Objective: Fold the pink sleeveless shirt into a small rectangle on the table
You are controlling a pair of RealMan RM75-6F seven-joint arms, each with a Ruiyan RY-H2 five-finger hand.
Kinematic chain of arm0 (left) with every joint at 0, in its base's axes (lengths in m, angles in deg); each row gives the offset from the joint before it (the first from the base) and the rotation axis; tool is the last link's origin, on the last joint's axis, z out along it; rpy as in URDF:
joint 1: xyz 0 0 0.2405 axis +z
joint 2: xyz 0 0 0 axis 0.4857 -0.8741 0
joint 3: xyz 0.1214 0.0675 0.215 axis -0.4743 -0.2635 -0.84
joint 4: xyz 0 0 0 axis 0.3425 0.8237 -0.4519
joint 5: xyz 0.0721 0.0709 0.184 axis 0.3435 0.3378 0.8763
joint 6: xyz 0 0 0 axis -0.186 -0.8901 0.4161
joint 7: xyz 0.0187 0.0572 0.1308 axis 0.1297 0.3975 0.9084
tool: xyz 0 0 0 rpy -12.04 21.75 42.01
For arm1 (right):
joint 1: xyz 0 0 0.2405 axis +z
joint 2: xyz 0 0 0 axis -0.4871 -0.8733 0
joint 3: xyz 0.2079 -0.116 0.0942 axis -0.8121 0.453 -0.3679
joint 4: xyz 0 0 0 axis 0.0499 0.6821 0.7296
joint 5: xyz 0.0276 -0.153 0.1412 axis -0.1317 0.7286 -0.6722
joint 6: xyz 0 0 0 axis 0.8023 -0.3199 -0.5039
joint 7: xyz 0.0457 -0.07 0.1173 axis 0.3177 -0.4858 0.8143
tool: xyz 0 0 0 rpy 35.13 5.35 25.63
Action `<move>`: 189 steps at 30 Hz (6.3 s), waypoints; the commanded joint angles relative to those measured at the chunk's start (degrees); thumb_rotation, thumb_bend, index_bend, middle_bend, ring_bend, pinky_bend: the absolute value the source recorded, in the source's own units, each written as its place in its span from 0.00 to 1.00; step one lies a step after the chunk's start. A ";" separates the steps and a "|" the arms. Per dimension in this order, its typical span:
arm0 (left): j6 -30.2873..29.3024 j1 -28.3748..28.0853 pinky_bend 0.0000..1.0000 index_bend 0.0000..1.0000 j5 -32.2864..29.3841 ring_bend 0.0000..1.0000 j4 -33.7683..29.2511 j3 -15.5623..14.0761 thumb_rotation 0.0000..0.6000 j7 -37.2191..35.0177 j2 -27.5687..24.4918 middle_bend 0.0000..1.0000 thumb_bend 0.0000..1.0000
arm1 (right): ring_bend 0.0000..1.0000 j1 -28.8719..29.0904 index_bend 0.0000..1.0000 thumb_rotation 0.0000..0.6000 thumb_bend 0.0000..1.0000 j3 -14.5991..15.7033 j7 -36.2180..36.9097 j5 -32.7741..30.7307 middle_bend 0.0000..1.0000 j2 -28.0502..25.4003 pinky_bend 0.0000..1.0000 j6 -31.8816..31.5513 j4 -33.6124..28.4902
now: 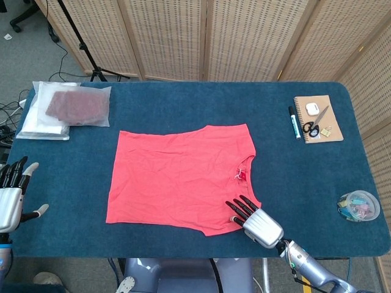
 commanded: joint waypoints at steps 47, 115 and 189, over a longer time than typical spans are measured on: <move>7.98 -9.34 0.00 0.42 20.34 0.00 27.42 -9.86 1.00 -14.88 17.96 0.00 0.08 | 0.00 0.95 0.56 1.00 0.44 1.09 1.22 -2.18 0.00 3.34 0.00 -2.32 3.84; 11.21 -12.82 0.00 0.71 15.66 0.00 31.31 -12.36 1.00 -12.59 24.03 0.00 0.60 | 0.00 2.00 0.58 1.00 0.47 2.16 2.50 -1.68 0.01 2.27 0.00 -3.63 2.27; 24.35 -19.64 0.00 0.73 -19.01 0.00 -3.29 2.12 1.00 2.81 9.58 0.00 0.63 | 0.00 18.14 0.61 1.00 0.47 -12.32 14.74 -20.81 0.04 -10.51 0.00 13.13 -14.38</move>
